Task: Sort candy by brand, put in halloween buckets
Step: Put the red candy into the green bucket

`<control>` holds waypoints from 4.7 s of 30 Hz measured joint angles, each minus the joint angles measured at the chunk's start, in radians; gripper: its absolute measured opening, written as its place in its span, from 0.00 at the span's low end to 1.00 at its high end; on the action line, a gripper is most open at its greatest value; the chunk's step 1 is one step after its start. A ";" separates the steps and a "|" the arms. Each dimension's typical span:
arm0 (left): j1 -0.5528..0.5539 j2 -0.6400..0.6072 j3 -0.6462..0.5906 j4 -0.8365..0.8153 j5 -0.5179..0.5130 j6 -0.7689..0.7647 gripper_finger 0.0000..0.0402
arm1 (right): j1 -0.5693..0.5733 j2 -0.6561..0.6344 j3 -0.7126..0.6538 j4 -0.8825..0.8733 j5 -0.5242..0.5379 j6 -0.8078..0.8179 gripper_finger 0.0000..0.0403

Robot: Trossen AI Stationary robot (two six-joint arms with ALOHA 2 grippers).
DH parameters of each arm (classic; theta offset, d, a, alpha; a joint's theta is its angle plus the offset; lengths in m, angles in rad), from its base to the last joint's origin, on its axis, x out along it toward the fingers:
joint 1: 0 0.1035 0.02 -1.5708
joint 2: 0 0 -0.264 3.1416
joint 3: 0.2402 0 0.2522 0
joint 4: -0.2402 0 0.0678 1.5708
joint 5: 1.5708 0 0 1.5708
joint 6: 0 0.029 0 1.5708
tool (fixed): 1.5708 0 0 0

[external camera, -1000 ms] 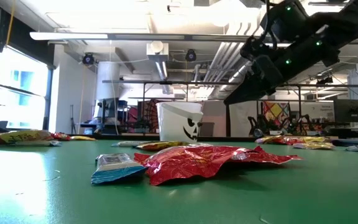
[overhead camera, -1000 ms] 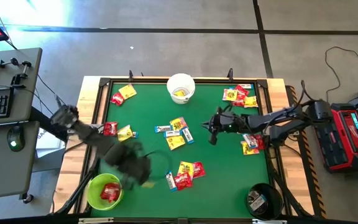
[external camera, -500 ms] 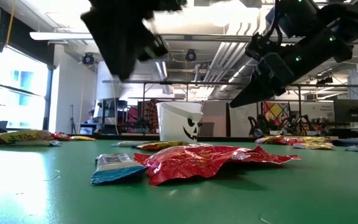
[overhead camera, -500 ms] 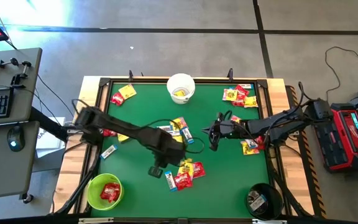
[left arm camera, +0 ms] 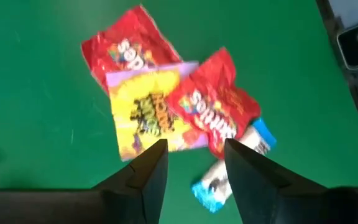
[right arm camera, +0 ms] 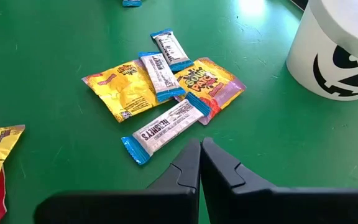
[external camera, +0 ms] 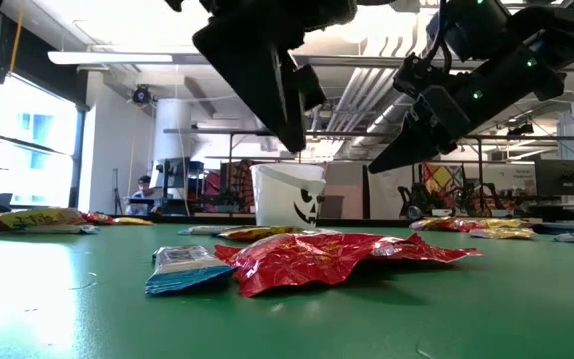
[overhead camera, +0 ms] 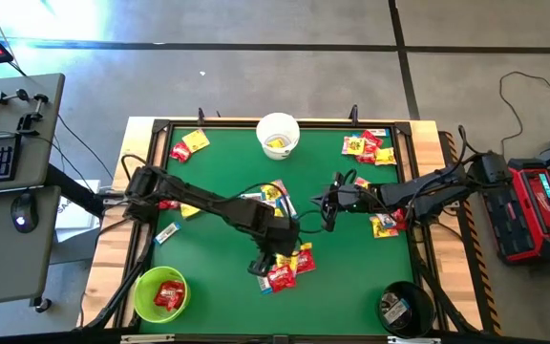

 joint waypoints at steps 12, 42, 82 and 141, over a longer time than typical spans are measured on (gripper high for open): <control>-0.086 0.108 -0.002 0.140 -0.087 -0.204 0.38 | 0.000 0.000 0.000 0.016 0.000 0.000 0.00; -0.107 0.145 -0.002 0.108 -0.202 -0.373 0.24 | 0.000 0.001 0.000 0.018 0.000 -0.019 0.00; -0.394 -0.103 0.266 -0.765 -0.325 -0.635 0.00 | 0.000 0.001 -0.001 0.020 0.037 0.000 0.00; -0.720 -0.385 -0.296 -0.592 -0.084 -1.386 0.11 | 0.001 0.001 -0.001 0.022 -0.013 0.018 0.00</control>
